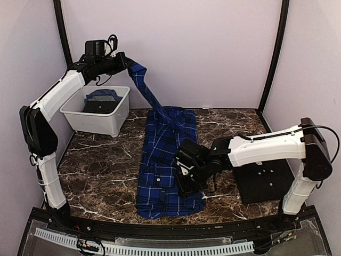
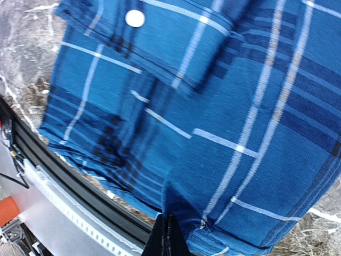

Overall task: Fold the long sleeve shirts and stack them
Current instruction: Fold the 1/3-folded shirt at the center of the board.

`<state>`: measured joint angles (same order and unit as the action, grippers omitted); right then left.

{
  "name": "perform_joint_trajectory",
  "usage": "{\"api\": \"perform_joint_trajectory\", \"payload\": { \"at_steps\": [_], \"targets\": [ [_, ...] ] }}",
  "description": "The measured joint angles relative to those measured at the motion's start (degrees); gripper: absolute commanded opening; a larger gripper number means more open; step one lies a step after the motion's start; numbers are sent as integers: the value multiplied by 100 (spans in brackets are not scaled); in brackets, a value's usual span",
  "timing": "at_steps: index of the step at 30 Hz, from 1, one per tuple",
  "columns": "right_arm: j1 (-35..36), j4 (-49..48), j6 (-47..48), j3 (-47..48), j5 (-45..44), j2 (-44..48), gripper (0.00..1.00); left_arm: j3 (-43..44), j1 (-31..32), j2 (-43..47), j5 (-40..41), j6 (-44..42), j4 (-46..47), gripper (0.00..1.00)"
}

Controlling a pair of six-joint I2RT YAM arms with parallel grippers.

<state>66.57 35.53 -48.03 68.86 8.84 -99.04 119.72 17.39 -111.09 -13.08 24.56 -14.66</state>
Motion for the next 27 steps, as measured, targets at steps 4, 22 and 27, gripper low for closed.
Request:
{"api": "perform_joint_trajectory", "payload": {
  "at_steps": [4, 22, 27],
  "targets": [
    [-4, -96, 90, 116, 131, -87, 0, 35, -13, -2, -9, -11, 4, 1],
    [-63, -42, 485, 337, 507, -393, 48, 22, -26, -87, -245, -7, 2, 1],
    [-717, 116, 715, 476, 219, 61, 48, -101, -28, -87, -511, 24, 50, 0]
  ]
}}
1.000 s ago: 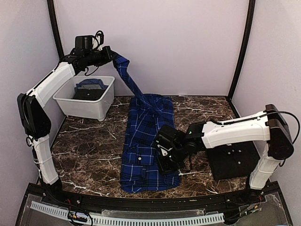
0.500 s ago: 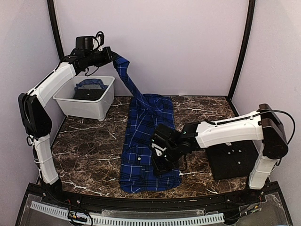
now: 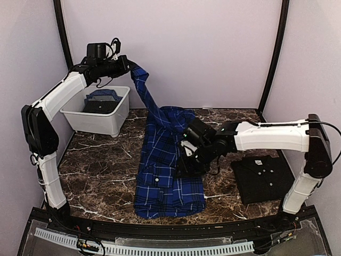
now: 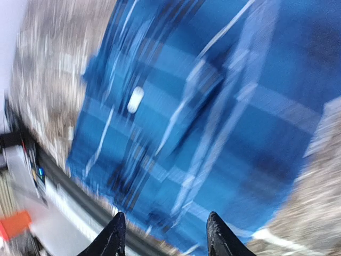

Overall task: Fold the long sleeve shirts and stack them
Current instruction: Fold the 1/3-folded shirt at the center of the board, then fold the sleeve of the rectangle-folded shirt.

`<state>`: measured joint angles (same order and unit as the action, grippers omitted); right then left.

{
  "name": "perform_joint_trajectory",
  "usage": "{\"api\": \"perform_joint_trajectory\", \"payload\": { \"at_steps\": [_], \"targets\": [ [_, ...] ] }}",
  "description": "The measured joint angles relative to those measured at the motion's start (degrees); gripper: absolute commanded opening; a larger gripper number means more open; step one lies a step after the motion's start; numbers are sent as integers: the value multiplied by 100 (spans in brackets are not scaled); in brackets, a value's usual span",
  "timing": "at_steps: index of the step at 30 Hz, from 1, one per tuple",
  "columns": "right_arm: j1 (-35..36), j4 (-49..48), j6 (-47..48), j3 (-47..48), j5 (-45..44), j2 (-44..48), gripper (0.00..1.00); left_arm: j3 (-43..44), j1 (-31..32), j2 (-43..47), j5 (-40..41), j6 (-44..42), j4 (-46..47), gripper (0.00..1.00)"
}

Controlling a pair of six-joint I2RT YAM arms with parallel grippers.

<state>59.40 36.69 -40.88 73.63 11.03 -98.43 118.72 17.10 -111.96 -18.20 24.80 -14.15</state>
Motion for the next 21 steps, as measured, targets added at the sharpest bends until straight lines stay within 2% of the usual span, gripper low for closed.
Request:
{"api": "perform_joint_trajectory", "payload": {
  "at_steps": [4, 8, 14, 21],
  "targets": [
    [-890, -160, 136, 31, -273, 396, 40, -455, -2, 20, -306, 85, 170, 0],
    [-1580, -527, 236, 76, -374, 363, 36, -1191, 0, 129, -748, 144, 293, 0],
    [-2142, -973, 343, 553, -339, -326, 29, -2074, 186, 442, -1508, 138, 367, 0],
    [-2614, -1342, 422, 1622, -85, -1534, 24, -2903, 1130, 929, -2055, 31, 442, 0]
  ]
}}
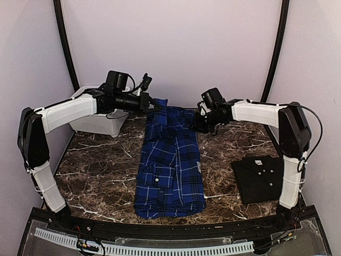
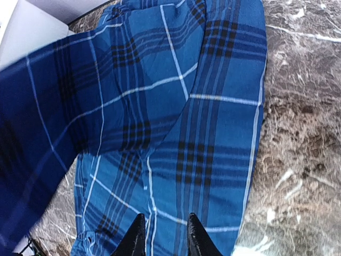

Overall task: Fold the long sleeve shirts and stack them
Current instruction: Fold the sleeve of the rectangle-folded shirt.

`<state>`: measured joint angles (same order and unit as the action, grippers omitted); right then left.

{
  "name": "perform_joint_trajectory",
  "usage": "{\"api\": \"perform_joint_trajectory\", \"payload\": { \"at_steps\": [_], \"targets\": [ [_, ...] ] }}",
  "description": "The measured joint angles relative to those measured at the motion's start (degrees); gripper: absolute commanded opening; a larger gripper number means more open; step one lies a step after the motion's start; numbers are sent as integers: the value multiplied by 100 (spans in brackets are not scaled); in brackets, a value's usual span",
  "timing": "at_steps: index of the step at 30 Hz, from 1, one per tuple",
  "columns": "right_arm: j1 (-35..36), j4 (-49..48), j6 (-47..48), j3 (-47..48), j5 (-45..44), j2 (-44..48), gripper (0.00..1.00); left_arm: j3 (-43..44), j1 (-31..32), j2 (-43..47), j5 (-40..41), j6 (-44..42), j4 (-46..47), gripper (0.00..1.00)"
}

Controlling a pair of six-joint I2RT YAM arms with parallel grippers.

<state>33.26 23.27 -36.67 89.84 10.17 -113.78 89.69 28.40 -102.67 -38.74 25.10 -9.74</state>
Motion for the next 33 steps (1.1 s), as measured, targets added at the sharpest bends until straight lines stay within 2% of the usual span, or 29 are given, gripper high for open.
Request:
{"api": "perform_joint_trajectory", "payload": {
  "at_steps": [7, 14, 19, 25, 32, 33],
  "targets": [
    [-188, -197, 20, -31, 74, -140, 24, -492, 778, 9, -306, -164, -210, 1],
    [-273, -332, 39, -807, 24, 328, 25, -522, 1268, -525, -319, -358, -654, 1],
    [-275, -407, 63, -1180, 11, 647, 25, -520, 1495, -920, -245, -516, -1025, 1],
    [-275, -422, 111, -1362, 9, 752, 25, -461, 1635, -962, -164, -767, -1471, 6],
    [-273, -442, 175, -1421, 15, 763, 25, -337, 1821, -1071, -83, -975, -1840, 5],
    [-273, -446, 188, -1434, 15, 767, 25, -337, 1864, -1104, -79, -999, -1875, 8]
  ]
}}
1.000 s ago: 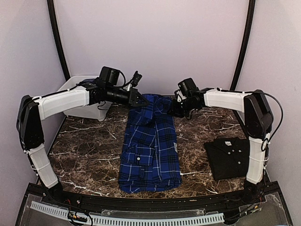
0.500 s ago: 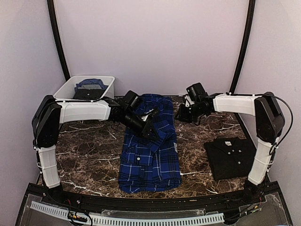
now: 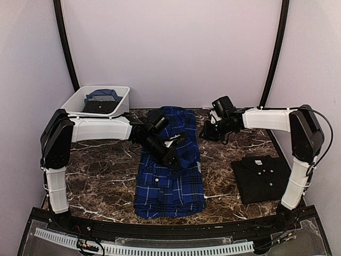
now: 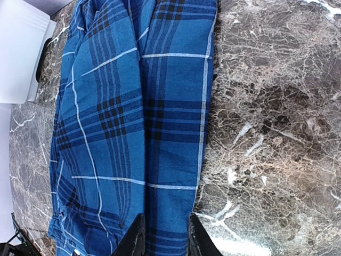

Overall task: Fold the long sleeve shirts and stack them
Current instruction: Fold the sleeve of the rectangle-folded shirt, then smooth out the rectangle-folded shirt at the center of the board.

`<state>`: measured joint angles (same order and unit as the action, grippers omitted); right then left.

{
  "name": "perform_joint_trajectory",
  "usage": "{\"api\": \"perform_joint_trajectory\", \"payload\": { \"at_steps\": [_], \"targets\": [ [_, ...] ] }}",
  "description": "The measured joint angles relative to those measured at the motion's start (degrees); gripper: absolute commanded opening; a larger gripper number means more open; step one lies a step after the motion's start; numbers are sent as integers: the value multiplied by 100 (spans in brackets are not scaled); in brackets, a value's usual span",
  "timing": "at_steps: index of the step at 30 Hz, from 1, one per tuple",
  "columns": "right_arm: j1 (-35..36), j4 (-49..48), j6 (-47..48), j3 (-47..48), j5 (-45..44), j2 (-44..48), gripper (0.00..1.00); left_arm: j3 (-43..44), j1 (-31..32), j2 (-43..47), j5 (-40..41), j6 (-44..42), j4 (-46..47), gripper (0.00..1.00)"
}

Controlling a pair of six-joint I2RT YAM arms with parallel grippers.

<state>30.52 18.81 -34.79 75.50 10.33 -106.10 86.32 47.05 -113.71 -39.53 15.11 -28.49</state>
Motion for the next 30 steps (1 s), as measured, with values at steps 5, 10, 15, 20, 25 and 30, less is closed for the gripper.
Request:
{"api": "perform_joint_trajectory", "payload": {
  "at_steps": [5, 10, 15, 20, 25, 30],
  "targets": [
    [0, 28, 63, -109, -4, 107, 26, 0, 175, -157, 35, -177, -184, 48],
    [31, 63, 168, -284, -7, 323, 26, 0, 238, -186, 26, -195, -238, 65],
    [260, 173, 313, -343, -118, 424, 26, -15, 232, -103, -37, -79, -116, 63],
    [796, 284, 437, -446, -260, 496, 27, -90, 103, 229, 374, 356, 103, 55],
    [1661, 564, 546, -452, -627, 509, 27, -452, -645, 525, 1097, 1062, 551, 52],
    [2430, 852, 533, -450, -1038, 507, 28, -610, -1484, 422, 1788, 1600, 1040, 50]
  ]
}}
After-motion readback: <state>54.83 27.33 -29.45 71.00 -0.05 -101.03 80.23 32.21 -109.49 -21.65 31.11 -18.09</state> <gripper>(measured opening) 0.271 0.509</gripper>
